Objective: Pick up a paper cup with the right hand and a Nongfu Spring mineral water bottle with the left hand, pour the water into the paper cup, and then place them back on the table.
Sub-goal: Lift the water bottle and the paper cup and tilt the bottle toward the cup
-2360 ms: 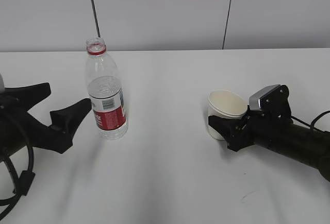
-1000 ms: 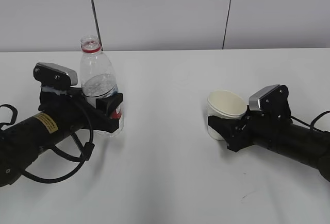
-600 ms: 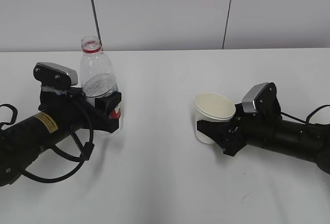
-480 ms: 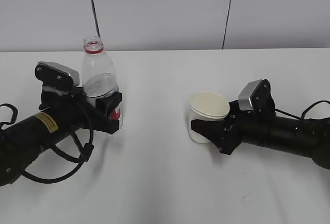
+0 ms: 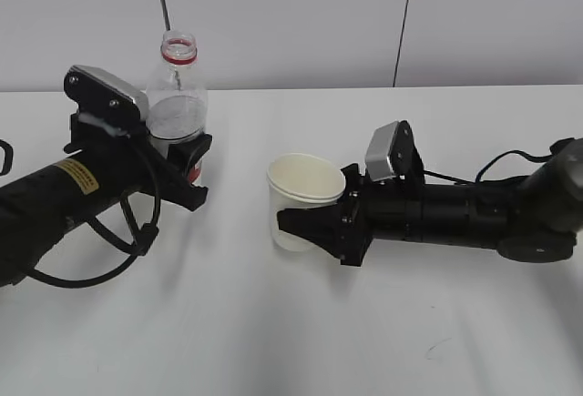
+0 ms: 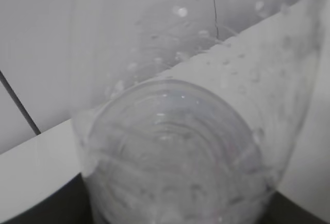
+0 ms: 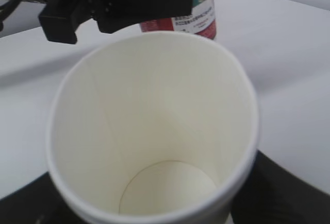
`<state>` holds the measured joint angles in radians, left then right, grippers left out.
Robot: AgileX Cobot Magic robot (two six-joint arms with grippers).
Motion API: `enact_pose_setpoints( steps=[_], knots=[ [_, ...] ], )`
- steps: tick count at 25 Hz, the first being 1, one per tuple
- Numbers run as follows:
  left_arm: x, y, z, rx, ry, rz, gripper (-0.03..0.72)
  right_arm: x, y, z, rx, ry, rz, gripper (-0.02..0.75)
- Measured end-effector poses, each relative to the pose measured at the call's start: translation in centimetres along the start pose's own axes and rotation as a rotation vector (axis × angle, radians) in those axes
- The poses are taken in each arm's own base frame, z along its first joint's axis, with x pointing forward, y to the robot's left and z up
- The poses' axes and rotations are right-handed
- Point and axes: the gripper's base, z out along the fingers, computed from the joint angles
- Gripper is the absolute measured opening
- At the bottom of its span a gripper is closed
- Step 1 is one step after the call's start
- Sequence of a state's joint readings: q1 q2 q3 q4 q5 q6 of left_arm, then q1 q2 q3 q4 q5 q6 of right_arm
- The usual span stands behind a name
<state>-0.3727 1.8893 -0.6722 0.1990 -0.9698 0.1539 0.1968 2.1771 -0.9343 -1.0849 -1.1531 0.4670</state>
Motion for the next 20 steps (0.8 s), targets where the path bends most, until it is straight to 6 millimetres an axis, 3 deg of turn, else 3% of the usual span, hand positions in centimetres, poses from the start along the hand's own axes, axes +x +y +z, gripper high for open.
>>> enact_pose_setpoints(
  steps=[7,20],
  knots=[
    [-1.3,0.6,0.4,0.005,0.078,0.207,0.355,-1.0,0.0,1.4,-0.072,0.03,-0.006,0.484],
    [-4.0,1.6,1.1,0.02,0.13,0.526,0.356,-1.2,0.1,1.5,-0.105,0.049,0.003,0.484]
  ],
)
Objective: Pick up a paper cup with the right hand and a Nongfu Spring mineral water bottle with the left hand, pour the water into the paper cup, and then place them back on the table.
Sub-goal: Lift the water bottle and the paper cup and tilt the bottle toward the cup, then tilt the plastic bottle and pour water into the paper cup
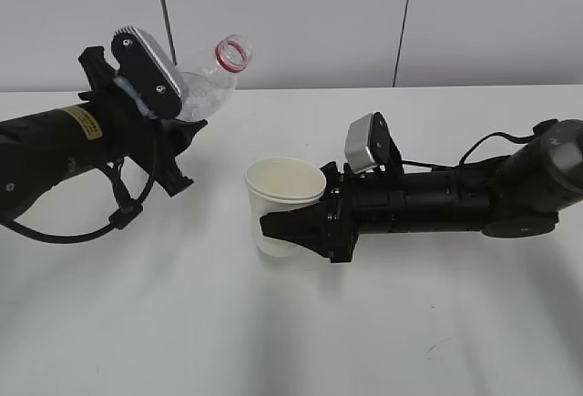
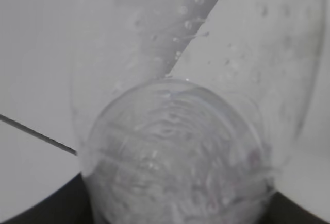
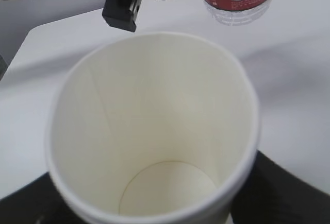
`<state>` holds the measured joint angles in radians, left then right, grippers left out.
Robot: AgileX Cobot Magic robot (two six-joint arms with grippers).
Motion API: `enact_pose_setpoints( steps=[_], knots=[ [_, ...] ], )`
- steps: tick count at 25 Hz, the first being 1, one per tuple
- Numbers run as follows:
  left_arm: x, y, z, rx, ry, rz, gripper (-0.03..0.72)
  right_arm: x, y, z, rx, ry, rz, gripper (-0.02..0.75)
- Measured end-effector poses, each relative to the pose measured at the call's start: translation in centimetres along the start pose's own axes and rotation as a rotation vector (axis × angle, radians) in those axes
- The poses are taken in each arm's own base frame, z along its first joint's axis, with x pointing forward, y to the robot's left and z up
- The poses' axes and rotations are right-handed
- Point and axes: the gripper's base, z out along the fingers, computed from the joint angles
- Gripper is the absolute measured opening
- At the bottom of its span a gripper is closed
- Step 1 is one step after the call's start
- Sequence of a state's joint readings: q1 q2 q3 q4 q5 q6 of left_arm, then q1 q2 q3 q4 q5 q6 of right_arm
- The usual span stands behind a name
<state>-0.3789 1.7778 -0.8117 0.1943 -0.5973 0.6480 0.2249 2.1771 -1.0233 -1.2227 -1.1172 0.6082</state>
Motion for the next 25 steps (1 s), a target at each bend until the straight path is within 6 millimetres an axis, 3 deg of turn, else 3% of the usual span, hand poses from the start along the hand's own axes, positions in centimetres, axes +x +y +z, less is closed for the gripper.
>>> enact_pose_setpoints(
  steps=[7,25],
  knots=[
    [-1.3,-0.2,0.5,0.014,-0.009,0.18,0.356,-0.6,-0.4,0.2,0.001,-0.012,-0.021,0.484],
    [-1.2,0.2,0.6,-0.02,0.018,0.422,0.356,-0.6,-1.0,0.3,0.034,0.021,-0.03,0.484]
  ],
)
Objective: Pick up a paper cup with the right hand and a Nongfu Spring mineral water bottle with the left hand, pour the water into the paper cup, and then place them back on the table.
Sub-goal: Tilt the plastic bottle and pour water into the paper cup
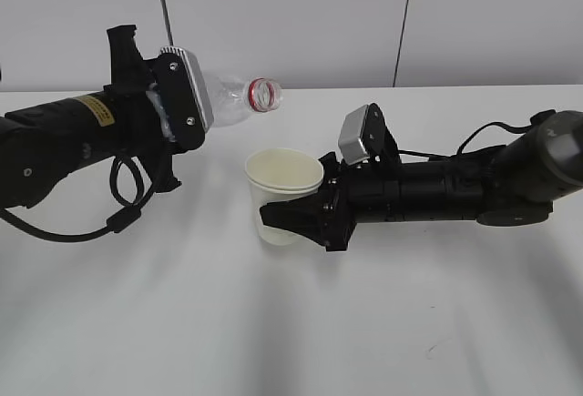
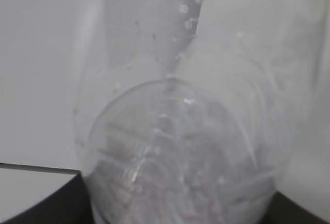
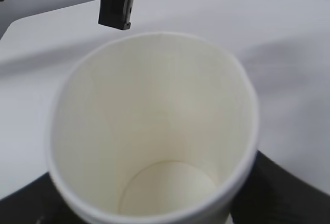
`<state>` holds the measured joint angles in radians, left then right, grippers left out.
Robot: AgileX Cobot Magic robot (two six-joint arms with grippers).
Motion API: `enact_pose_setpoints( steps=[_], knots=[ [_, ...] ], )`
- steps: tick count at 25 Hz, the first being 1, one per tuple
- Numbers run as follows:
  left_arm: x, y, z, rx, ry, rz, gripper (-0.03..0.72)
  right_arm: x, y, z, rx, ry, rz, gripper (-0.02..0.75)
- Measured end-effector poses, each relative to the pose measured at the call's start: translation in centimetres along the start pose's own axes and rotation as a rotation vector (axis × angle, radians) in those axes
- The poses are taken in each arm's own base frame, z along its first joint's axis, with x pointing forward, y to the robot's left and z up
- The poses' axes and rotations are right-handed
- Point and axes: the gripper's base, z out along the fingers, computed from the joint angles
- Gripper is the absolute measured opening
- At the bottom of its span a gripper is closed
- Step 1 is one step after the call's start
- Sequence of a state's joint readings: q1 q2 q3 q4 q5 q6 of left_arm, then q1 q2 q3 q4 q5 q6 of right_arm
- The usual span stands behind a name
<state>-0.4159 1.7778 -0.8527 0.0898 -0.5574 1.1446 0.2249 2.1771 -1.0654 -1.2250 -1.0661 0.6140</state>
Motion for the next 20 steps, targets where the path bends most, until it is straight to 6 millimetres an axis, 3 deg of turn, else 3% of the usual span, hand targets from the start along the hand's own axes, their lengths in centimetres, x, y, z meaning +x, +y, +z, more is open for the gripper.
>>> enact_pose_setpoints(
  steps=[20],
  knots=[
    [-0.13,0.88,-0.04,-0.098,-0.004,0.231,0.356,0.0,-0.02,0.0,0.002,0.0,0.001,0.483]
  ],
)
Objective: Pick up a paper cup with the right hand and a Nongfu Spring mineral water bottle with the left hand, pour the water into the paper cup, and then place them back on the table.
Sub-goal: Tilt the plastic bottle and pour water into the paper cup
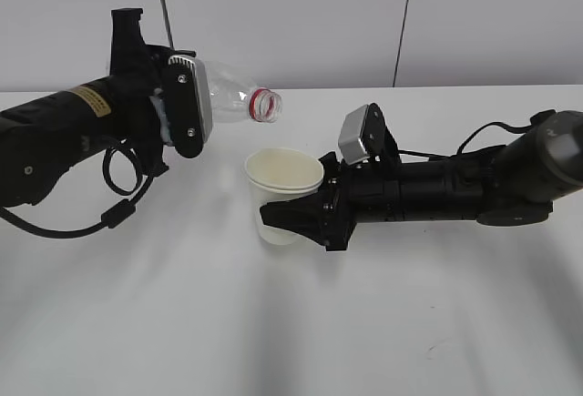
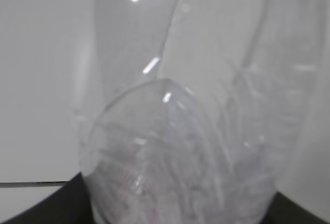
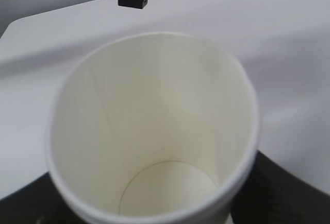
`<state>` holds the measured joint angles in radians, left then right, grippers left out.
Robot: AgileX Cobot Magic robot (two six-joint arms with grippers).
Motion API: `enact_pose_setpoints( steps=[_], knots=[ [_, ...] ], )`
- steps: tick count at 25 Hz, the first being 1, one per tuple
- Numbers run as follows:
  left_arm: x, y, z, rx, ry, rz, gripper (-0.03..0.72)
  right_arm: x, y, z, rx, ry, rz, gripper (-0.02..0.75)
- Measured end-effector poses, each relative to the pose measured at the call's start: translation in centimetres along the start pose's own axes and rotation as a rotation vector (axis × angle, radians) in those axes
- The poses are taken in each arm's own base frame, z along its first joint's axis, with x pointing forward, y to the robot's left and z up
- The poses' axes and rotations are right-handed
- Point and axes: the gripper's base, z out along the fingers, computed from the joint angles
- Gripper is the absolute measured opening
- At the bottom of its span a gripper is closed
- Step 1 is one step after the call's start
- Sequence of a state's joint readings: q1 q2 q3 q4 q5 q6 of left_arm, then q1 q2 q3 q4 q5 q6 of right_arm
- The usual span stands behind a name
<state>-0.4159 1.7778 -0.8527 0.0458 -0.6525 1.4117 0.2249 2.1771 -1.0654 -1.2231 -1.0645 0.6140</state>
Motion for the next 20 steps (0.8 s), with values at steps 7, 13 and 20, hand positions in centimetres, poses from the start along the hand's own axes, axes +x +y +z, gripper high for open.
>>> enact_pose_setpoints(
  steps=[7,13,20],
  knots=[
    [0.03,0.23,0.0,-0.025,0.003,0.037,0.356,0.0,0.0,0.0,0.0,0.0,0.0,0.483],
    [0.02,0.33,-0.01,-0.036,0.003,0.086,0.356,0.02,-0.01,0.0,0.001,0.002,0.0,0.483],
    [-0.03,0.66,-0.02,-0.073,0.0,0.114,0.356,0.02,-0.01,0.0,0.001,0.002,0.0,0.483]
  ],
)
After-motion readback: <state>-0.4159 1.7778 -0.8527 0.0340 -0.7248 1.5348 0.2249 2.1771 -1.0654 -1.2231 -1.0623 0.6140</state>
